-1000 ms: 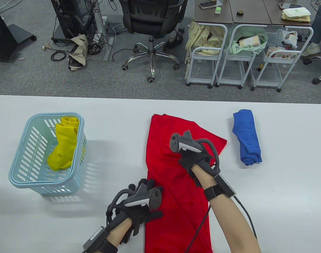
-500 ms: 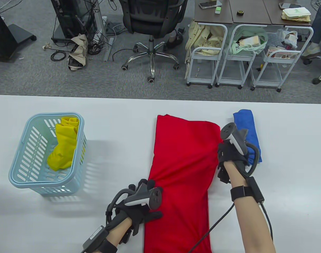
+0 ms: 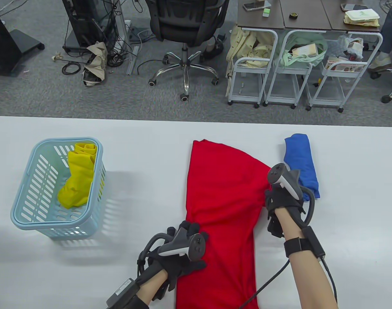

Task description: Roll t-shirt into tight roll

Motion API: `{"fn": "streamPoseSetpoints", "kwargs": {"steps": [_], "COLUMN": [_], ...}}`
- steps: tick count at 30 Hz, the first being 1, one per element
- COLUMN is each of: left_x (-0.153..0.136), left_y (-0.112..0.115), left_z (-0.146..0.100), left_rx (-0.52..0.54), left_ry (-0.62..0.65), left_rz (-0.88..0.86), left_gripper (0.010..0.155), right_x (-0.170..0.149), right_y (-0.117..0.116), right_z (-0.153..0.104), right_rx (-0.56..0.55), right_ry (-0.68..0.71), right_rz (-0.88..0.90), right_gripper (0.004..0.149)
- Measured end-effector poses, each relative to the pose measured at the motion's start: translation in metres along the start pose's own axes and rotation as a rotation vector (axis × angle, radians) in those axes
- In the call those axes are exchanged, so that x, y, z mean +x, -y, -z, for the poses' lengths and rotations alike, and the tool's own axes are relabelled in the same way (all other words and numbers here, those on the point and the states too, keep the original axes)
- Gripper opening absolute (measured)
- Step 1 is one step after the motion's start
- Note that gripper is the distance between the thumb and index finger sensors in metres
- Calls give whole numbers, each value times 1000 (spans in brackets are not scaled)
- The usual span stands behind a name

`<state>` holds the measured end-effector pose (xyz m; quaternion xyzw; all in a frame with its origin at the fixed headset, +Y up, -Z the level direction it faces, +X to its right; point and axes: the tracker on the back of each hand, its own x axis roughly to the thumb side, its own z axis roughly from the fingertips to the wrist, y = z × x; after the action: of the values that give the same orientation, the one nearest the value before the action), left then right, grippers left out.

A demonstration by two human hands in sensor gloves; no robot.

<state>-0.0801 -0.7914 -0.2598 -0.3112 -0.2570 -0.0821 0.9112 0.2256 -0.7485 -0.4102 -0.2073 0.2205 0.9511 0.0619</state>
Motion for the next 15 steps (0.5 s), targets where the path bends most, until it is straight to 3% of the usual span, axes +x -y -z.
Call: {"fn": "streamPoseSetpoints", "kwargs": {"steps": [5,11,15], "left_x": [-6,-9,-9], "left_y": [0,1,1], "left_z": [-6,-7,-7], "left_rx": [-3,-21,-22], "left_ry": [-8,-16,-17], "left_rz": [-44,-55,-56], "left_gripper": [83,83,84], "right_x": [18,40,48], "right_y": [-1,-2,-4], "right_z": [8,12,8], "right_rx": [13,0,-42], "right_ry": [-74,-79,-9], "right_rz": [-36,-76,20], "right_gripper": [84,82,89]}}
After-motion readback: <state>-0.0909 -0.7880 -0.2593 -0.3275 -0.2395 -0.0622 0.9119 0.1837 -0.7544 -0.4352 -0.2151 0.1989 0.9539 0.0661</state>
